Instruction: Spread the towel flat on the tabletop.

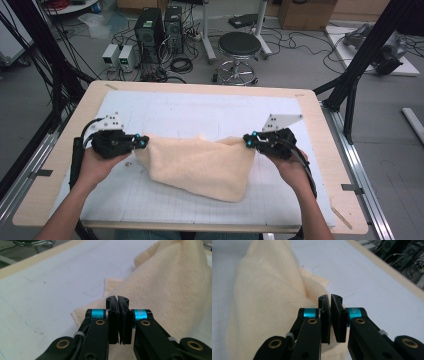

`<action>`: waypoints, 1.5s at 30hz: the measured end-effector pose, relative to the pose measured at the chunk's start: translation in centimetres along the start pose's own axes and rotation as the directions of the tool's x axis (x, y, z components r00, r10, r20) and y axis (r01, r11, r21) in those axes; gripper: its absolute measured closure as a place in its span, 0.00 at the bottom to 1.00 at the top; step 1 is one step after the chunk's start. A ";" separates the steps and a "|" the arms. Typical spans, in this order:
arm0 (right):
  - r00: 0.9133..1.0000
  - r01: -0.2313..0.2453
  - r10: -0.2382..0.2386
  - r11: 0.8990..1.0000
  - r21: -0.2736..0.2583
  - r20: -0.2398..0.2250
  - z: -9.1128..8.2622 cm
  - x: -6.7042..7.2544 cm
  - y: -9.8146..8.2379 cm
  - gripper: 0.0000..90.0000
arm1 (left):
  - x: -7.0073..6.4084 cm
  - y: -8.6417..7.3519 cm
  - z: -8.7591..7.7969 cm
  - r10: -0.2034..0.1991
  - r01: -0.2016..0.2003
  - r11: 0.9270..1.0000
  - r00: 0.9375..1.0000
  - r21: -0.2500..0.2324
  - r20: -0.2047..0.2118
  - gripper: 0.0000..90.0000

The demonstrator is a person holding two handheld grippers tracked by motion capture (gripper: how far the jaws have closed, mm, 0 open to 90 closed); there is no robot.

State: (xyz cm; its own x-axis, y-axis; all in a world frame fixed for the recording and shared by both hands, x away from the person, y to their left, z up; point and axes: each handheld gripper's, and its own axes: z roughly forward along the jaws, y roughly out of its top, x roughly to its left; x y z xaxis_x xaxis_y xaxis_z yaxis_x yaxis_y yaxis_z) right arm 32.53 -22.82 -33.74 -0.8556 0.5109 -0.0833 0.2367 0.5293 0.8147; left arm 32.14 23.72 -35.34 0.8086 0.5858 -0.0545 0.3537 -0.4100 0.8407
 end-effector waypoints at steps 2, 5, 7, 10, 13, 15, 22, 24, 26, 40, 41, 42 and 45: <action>0.999 -0.012 0.012 1.000 0.014 -0.031 0.1 1.0 -1.6 0.96 | -1.3 -2.6 -0.4 -0.006 0.005 0.999 1.000 0.040 0.024 0.97; 0.998 -0.004 0.008 0.998 0.059 -0.067 0.7 2.8 -3.7 0.96 | -2.9 -4.8 -0.7 -0.010 0.006 0.998 0.998 0.060 0.065 0.97; 0.996 -0.003 0.009 0.997 0.072 -0.084 0.9 3.3 -4.2 0.95 | -3.4 -5.3 -0.7 -0.006 0.000 0.997 0.997 0.075 0.081 0.97; 0.992 0.004 0.014 0.990 0.138 -0.127 1.9 4.2 -5.6 0.92 | -4.5 -6.2 -0.5 0.004 -0.017 0.993 0.993 0.118 0.117 0.96; 0.991 -0.015 0.028 0.995 0.099 -0.133 1.4 3.9 -5.1 0.83 | -4.7 -5.7 -0.9 0.017 -0.031 0.993 0.992 0.111 0.129 0.86; 0.991 -0.022 0.030 0.998 0.059 -0.133 0.8 3.4 -4.3 0.79 | -4.5 -4.8 -1.1 0.026 -0.037 0.995 0.992 0.091 0.121 0.83; 0.997 -0.012 0.014 1.000 0.028 -0.081 1.0 1.5 -1.8 0.68 | -2.1 -1.2 0.2 0.041 -0.043 0.999 0.997 0.031 0.060 0.69; 0.997 -0.018 0.022 0.999 0.041 -0.081 2.9 0.5 -1.2 0.62 | -1.3 -0.7 1.2 0.028 -0.030 0.999 0.999 0.025 0.045 0.57; 0.996 -0.025 0.029 0.998 0.049 -0.085 3.7 0.1 -1.2 0.61 | -0.7 -0.6 2.3 0.026 -0.027 0.999 0.999 0.035 0.032 0.50; 0.989 -0.026 0.057 0.974 0.223 -0.136 9.1 -0.8 -2.5 0.99 | 0.8 -3.3 4.8 -0.054 0.035 0.985 0.993 0.166 0.109 0.92; 0.993 -0.028 0.051 0.980 0.199 -0.111 8.1 -1.0 -1.8 0.99 | 0.9 -3.0 4.4 -0.065 0.051 0.988 0.994 0.143 0.092 0.92; 0.994 -0.031 0.049 0.983 0.183 -0.094 7.6 -1.3 -1.4 0.99 | 1.1 -2.6 4.0 -0.069 0.060 0.991 0.995 0.116 0.073 0.92; 0.996 -0.057 0.064 0.993 0.108 -0.064 5.7 -2.1 -0.3 1.00 | 1.2 -0.7 2.3 -0.060 0.060 0.998 0.998 0.026 0.015 0.93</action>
State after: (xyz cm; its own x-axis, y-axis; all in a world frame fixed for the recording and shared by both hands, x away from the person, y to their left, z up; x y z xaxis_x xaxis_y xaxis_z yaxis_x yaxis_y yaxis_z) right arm 36.89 -20.19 -37.07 -0.8663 0.4995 0.0061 0.3335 0.5693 0.7514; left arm 33.98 23.11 -37.28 0.7926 0.5992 -0.1129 0.4135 -0.3921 0.8217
